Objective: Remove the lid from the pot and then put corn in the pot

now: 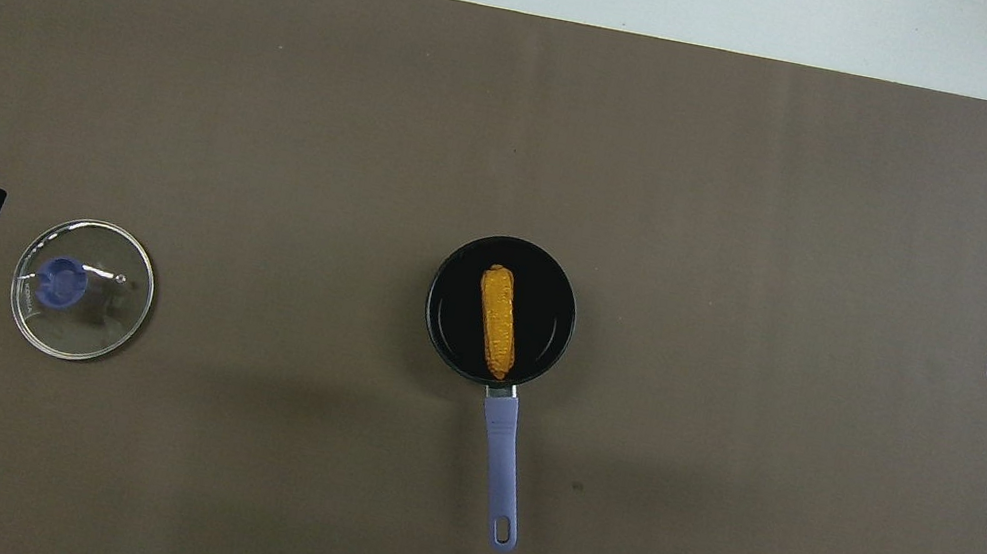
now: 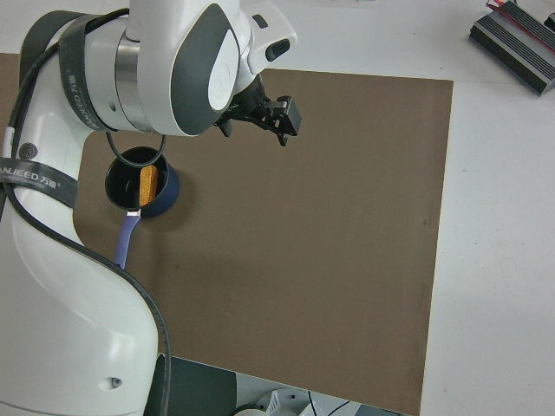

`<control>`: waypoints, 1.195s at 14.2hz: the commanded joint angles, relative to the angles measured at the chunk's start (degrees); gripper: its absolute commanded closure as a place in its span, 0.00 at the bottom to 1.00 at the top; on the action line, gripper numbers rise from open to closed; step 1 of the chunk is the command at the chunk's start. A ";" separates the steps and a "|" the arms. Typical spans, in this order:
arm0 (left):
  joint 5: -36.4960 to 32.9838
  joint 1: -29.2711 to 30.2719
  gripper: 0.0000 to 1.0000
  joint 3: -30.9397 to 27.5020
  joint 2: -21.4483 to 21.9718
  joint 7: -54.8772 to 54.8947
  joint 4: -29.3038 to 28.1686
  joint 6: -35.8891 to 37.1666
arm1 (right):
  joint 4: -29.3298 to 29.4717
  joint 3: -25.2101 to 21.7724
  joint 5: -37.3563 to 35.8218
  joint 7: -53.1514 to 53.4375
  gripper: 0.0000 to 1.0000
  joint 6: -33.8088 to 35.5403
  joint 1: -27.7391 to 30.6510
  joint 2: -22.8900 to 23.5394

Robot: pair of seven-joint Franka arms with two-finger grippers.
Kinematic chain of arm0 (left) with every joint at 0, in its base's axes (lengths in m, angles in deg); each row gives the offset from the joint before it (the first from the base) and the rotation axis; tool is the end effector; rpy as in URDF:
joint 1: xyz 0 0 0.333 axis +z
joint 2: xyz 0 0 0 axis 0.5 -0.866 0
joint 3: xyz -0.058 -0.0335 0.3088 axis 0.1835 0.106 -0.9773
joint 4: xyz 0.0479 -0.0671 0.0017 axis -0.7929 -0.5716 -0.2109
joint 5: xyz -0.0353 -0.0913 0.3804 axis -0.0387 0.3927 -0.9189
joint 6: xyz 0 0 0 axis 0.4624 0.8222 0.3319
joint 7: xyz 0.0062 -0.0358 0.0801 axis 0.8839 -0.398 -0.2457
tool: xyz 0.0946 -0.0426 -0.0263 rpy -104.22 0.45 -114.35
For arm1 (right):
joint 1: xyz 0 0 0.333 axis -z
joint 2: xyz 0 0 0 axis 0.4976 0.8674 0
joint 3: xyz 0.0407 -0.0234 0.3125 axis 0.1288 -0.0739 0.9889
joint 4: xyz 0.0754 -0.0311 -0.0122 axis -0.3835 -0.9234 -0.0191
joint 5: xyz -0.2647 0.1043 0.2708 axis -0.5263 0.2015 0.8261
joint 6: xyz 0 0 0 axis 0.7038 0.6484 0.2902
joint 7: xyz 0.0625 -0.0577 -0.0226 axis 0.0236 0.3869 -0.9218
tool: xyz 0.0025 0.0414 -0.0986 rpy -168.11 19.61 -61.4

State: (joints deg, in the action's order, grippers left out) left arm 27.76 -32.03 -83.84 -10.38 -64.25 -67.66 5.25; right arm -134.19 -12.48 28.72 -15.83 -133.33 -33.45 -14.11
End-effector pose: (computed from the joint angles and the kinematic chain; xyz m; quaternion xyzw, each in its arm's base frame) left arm 0.5303 -0.0293 0.6410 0.9960 -0.0782 -0.0363 0.0254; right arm 0.5193 -0.0170 0.6607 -0.9993 0.0359 -0.0135 0.0016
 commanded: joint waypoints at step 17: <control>-3.69 -0.52 0.00 0.20 0.61 0.31 1.21 2.84 | -1.47 0.28 0.69 -2.09 0.00 0.16 0.71 -1.29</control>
State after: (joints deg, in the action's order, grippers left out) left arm 24.49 -32.38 -83.48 -10.01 -63.70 -66.84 7.31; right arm -134.29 -12.48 28.72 -18.91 -133.33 -33.44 -14.11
